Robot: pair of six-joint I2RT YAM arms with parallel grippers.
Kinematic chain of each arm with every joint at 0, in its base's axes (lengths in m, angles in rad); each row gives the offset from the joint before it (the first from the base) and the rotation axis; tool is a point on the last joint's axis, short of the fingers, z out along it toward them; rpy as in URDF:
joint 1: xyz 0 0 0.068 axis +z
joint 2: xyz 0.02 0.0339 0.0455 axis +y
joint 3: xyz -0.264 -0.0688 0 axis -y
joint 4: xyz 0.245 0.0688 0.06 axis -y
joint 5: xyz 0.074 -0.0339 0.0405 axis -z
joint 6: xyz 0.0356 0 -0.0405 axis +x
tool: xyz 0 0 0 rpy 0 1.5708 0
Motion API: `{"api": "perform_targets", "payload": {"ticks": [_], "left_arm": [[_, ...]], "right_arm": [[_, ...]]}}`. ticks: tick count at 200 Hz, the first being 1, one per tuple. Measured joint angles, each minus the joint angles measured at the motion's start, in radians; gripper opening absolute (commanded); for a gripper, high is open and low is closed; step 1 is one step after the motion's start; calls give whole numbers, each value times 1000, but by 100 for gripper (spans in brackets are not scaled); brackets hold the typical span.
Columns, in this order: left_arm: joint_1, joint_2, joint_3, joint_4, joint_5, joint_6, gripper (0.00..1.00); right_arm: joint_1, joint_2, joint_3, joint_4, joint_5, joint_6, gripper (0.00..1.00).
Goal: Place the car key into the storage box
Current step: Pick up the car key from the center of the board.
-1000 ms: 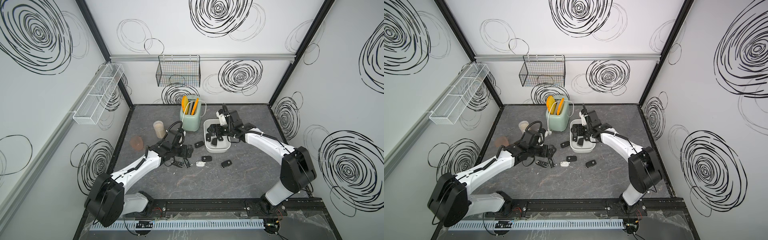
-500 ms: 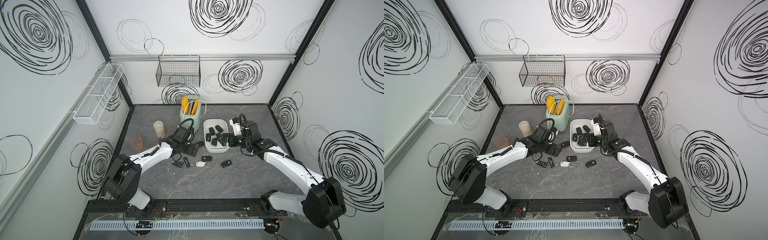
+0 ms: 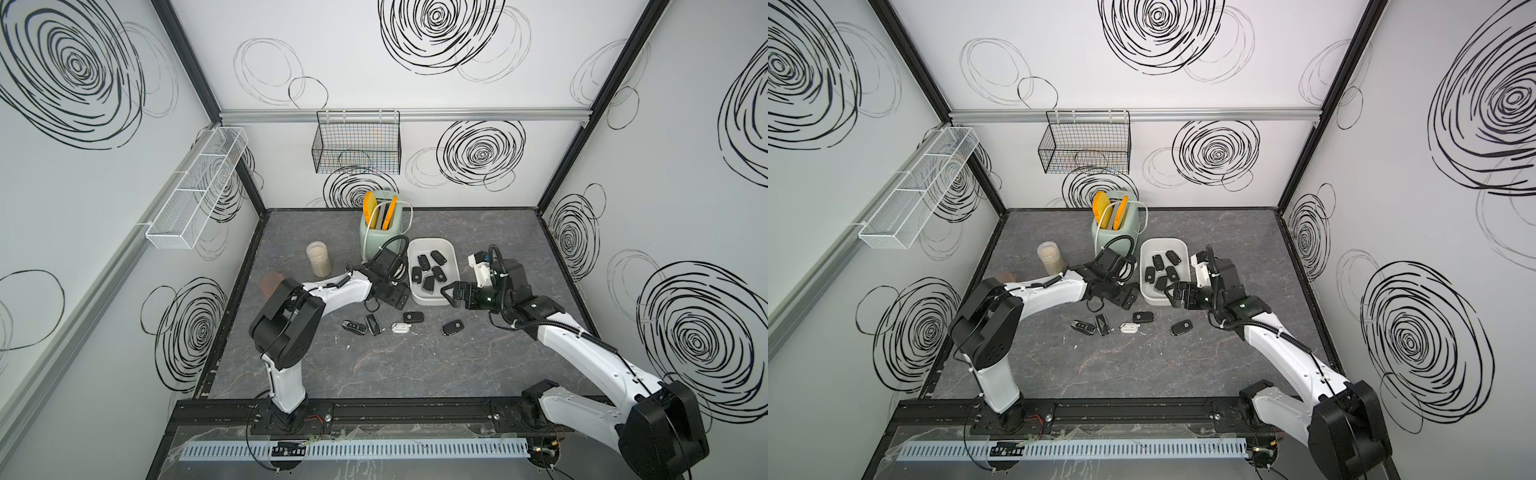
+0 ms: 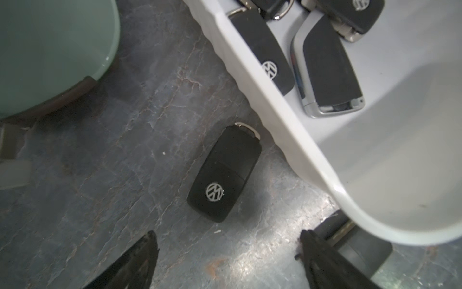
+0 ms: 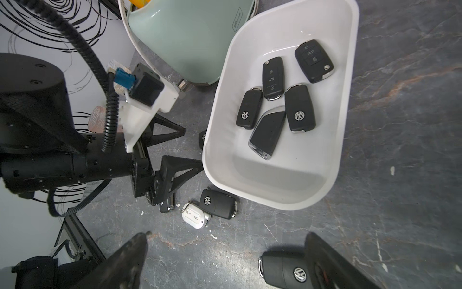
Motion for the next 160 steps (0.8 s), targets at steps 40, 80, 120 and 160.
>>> {"api": "perform_targets", "payload": {"ticks": [40,80,120,160], "left_arm": [[-9,55,32,-9,-26,7,90],[-9,109,69,-14,-45,24,81],[-6,142,99,-14,-40,33,70],[0,159,120,-8,-32,34,59]], "right_arm": [[-14,-14,-4,0,0,3,99],[-31,-18,-4,0,0,3,99],[-36,-18,-4,-1,0,3,99],[-36,-18,-4,-1,1,3,99]]}}
